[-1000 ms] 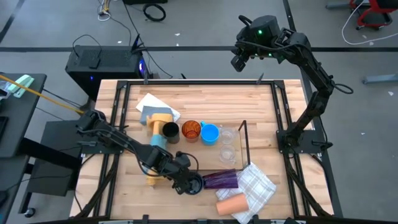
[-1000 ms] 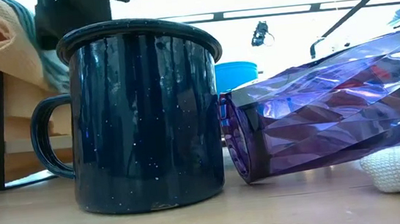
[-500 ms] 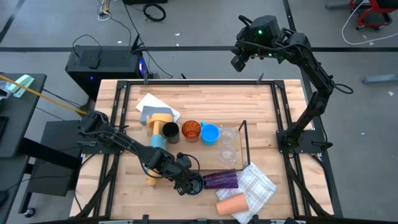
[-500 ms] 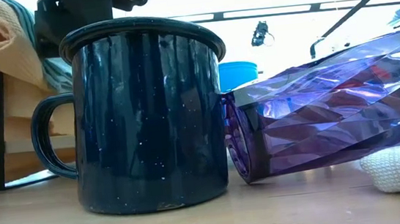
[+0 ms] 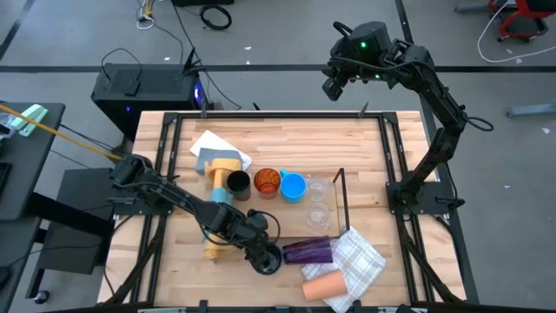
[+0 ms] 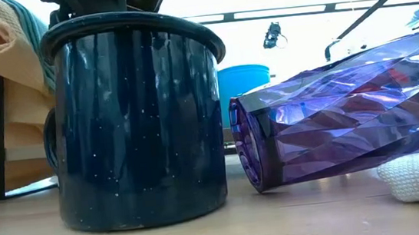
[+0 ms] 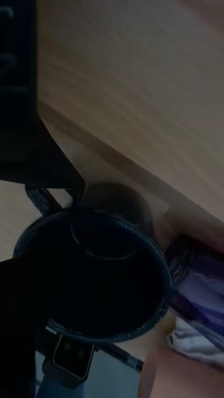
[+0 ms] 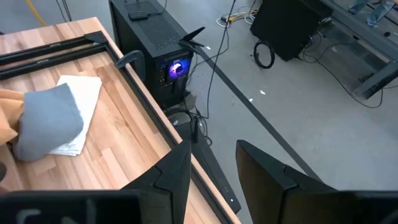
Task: Stack small to large cups/mugs on shelf
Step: Put the black mug on the shelf
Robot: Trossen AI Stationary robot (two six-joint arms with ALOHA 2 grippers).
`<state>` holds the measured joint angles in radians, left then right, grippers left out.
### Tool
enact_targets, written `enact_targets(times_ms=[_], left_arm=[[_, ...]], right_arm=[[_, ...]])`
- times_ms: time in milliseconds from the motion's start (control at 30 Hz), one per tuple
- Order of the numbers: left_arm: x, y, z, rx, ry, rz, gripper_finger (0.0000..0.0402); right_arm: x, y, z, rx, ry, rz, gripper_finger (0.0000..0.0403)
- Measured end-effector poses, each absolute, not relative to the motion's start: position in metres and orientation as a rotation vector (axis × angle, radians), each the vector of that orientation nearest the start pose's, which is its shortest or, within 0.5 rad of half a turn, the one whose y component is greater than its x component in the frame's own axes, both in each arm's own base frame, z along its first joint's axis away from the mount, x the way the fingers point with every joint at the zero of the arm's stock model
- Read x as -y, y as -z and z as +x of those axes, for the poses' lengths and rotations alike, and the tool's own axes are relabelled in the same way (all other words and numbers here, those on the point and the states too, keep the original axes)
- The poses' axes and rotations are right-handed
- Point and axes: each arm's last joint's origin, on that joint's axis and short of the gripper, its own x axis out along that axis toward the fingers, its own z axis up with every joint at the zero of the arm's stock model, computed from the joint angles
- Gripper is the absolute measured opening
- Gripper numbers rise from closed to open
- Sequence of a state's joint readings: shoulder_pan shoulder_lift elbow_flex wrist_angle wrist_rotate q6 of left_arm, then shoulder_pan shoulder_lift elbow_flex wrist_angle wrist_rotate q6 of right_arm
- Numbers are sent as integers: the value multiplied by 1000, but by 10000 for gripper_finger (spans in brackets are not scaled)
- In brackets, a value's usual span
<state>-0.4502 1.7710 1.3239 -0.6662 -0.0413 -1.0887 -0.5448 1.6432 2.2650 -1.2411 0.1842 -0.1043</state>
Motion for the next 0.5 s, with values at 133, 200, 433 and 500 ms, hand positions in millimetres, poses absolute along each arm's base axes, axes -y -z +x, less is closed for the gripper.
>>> enact_targets(times_ms=[133, 200, 433, 500], left_arm=[[157, -224, 327, -1141, -252, -694, 170], [157, -224, 327, -1146, -240, -688, 171], [157, -223, 327, -1151, -227, -678, 172], [158, -219, 329, -1156, -230, -677, 172]], right_arm=[[151, -502, 238, -658, 671, 17, 135], [150, -502, 238, -658, 669, 17, 135], [150, -502, 238, -658, 670, 17, 135], [150, -502, 238, -658, 670, 17, 135]])
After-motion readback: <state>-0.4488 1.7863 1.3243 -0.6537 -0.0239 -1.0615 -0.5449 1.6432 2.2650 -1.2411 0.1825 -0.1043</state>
